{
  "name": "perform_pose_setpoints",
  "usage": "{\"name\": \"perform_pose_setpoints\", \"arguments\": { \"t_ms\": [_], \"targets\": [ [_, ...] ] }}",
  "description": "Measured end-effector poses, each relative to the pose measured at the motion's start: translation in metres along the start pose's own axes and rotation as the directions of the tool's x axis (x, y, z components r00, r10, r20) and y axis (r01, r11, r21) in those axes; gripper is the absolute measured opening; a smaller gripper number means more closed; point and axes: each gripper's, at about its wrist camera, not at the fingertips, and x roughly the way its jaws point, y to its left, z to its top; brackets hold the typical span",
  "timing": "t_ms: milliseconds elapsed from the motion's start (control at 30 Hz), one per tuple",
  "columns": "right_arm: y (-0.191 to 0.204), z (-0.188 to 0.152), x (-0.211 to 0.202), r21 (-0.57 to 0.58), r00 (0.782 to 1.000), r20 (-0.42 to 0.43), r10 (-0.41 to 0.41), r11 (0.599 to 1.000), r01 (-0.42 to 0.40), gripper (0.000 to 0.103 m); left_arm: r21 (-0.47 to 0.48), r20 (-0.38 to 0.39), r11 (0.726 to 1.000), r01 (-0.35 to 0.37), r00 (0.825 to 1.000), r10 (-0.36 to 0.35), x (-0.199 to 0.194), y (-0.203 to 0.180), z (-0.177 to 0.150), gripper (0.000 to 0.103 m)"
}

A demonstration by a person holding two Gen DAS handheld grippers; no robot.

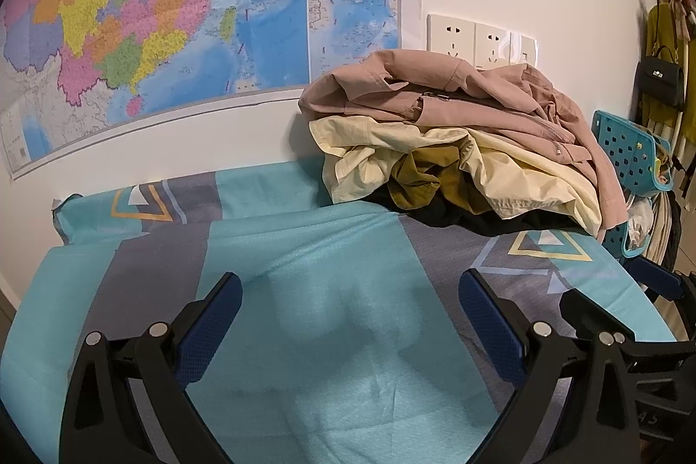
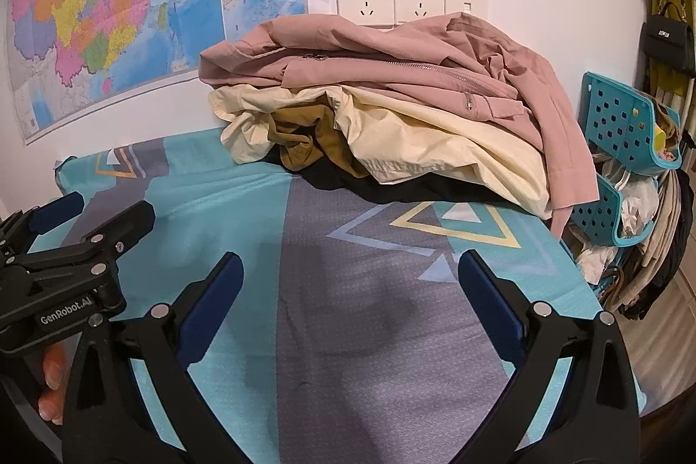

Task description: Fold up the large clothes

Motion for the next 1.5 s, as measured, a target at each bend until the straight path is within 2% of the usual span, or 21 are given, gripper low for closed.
{"name": "perform_pose_setpoints", "arguments": {
  "t_ms": [1500],
  "targets": [
    [-0.0004, 0.0035, -0.0025, -0.008, 1.0, 0.02, -0.001, 1.0, 0.001, 0.097, -0.006, 0.006, 1.0, 0.007, 1.0, -0.007, -0.0016, -0.0026, 0.0047, 0.096]
  ]
}}
